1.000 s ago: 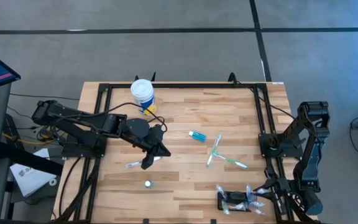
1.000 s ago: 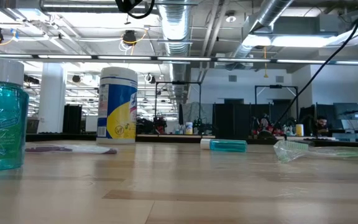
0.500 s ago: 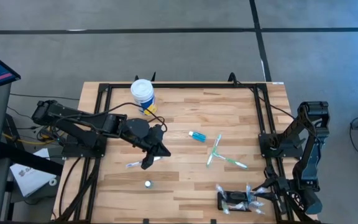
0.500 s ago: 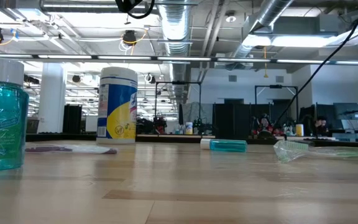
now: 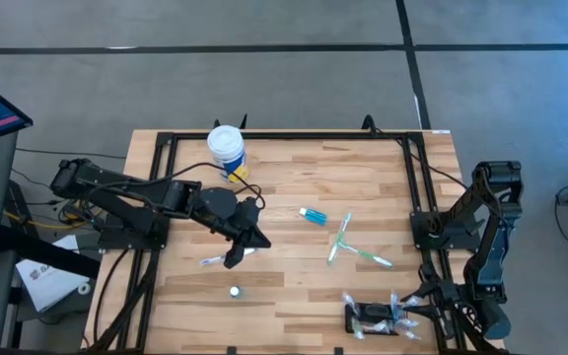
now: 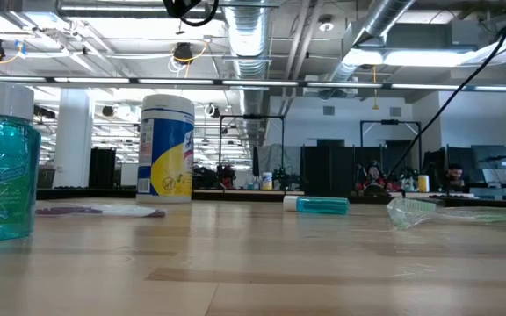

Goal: Pick & Place toothbrushing station
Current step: Put the blue toothbrush into the wire organizer, then put the right green toothbrush into the wire organizer

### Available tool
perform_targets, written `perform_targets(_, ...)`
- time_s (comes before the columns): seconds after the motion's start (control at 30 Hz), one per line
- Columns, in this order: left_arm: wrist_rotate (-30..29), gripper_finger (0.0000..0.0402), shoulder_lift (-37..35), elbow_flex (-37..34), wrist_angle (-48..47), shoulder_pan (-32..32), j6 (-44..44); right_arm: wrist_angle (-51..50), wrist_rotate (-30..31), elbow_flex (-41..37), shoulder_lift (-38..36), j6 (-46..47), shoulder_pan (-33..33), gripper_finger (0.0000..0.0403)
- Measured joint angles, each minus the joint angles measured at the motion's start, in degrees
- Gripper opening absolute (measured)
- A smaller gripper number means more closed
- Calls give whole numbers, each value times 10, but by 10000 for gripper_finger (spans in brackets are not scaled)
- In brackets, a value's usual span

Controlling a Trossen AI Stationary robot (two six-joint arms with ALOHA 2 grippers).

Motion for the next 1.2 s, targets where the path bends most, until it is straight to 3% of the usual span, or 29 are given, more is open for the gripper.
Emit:
perform_targets(0.43,0,12,0,0,0,0,0,-5,23,0,-17,-22,11,161)
perform_targets(1.2,0,12,0,0,0,0,0,-3,-6,0,-171,-166,13,144)
